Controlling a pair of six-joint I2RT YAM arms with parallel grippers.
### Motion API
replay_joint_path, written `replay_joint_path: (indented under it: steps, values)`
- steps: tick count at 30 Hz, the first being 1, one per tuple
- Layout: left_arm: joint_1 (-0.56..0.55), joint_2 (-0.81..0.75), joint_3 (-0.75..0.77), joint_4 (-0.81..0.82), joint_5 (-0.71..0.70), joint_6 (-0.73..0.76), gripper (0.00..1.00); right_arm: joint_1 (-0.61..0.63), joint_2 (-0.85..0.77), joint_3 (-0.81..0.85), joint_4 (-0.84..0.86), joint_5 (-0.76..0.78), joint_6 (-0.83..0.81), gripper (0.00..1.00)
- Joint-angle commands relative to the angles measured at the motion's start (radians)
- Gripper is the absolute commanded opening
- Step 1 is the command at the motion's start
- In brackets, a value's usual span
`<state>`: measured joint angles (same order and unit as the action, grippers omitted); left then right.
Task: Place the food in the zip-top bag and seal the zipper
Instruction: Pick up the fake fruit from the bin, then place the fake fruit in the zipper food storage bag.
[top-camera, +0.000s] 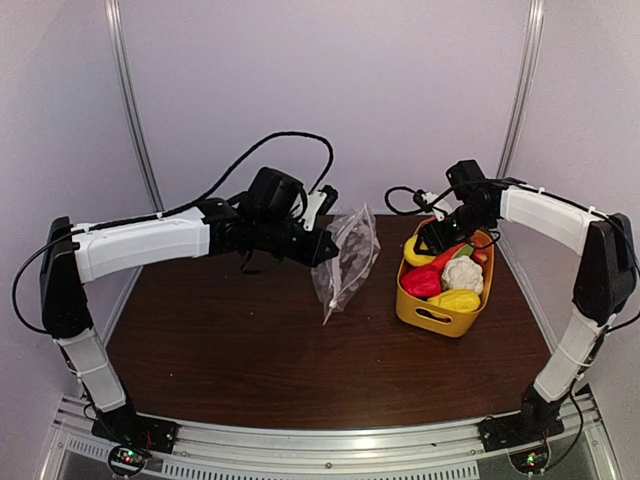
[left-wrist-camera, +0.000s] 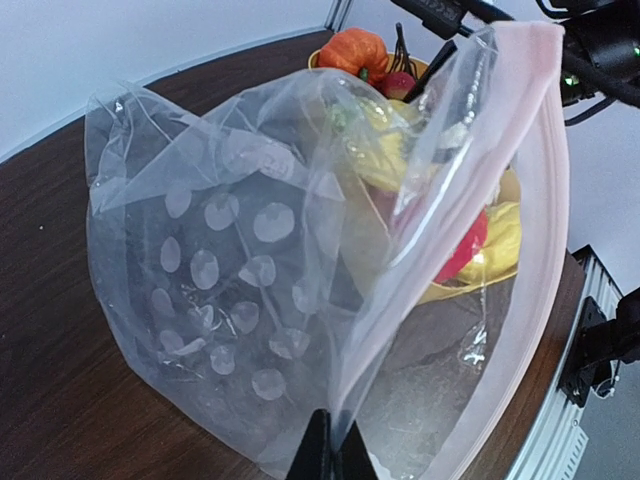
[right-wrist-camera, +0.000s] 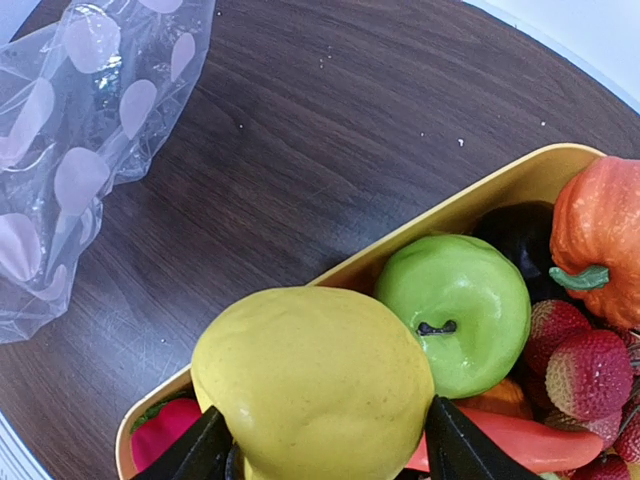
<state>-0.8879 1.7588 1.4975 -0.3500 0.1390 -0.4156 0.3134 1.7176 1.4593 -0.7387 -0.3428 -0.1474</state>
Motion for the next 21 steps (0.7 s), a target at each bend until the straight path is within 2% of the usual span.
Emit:
replay_joint_path:
  steps: [1, 5, 11, 15, 21]
  values:
    - [0.006, 0.026, 0.021, 0.028, 0.022, -0.03, 0.0, 0.001, -0.105, -0.005, 0.001, -0.028, -0.016, 0.63]
    - [0.003, 0.038, 0.041, 0.026, 0.026, -0.064, 0.0, 0.003, -0.221, -0.018, 0.007, -0.034, -0.051, 0.57]
    - [-0.006, 0.076, 0.062, 0.042, 0.012, -0.113, 0.0, 0.047, -0.389, -0.078, 0.037, -0.249, -0.072, 0.55]
    - [-0.014, 0.102, 0.092, 0.048, 0.007, -0.148, 0.0, 0.141, -0.411, -0.079, 0.041, -0.35, -0.074, 0.55]
    - [-0.033, 0.117, 0.142, 0.047, 0.021, -0.188, 0.0, 0.265, -0.346, -0.036, 0.046, -0.38, -0.057, 0.55]
